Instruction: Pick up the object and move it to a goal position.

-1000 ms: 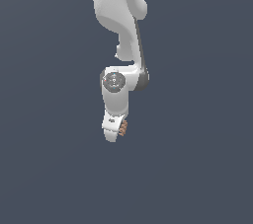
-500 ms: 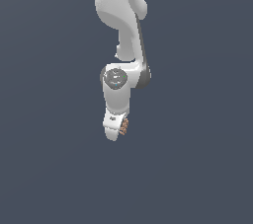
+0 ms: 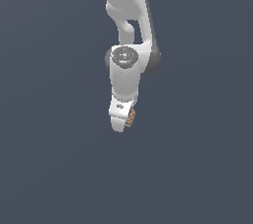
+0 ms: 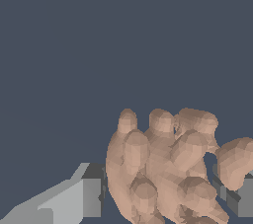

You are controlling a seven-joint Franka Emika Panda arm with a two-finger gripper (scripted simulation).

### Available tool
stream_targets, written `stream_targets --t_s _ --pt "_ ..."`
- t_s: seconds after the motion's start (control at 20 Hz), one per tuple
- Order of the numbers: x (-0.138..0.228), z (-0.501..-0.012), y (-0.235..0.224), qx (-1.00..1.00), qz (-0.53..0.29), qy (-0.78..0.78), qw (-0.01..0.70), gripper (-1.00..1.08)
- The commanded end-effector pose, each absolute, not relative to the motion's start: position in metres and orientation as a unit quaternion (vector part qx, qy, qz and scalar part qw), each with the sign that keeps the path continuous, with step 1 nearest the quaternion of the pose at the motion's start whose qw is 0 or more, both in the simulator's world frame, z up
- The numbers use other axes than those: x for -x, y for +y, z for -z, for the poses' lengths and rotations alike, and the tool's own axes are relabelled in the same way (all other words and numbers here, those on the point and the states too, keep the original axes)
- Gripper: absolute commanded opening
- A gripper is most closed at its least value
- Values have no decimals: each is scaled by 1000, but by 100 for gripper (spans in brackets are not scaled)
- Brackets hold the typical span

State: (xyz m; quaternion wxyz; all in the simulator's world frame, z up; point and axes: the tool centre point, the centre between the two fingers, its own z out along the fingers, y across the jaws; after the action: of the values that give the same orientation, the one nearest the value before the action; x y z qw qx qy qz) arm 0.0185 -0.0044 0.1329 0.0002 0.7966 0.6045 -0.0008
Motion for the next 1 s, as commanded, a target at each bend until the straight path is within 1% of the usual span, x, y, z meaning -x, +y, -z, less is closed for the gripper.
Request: stream_targets --t_s 0.0,0.65,0.95 --pt "-16 -159 6 -796 1 605 1 -100" --pt "-4 -307 65 -796 0 605 0 -100" --pt "-2 -361 87 -796 0 605 0 -100"
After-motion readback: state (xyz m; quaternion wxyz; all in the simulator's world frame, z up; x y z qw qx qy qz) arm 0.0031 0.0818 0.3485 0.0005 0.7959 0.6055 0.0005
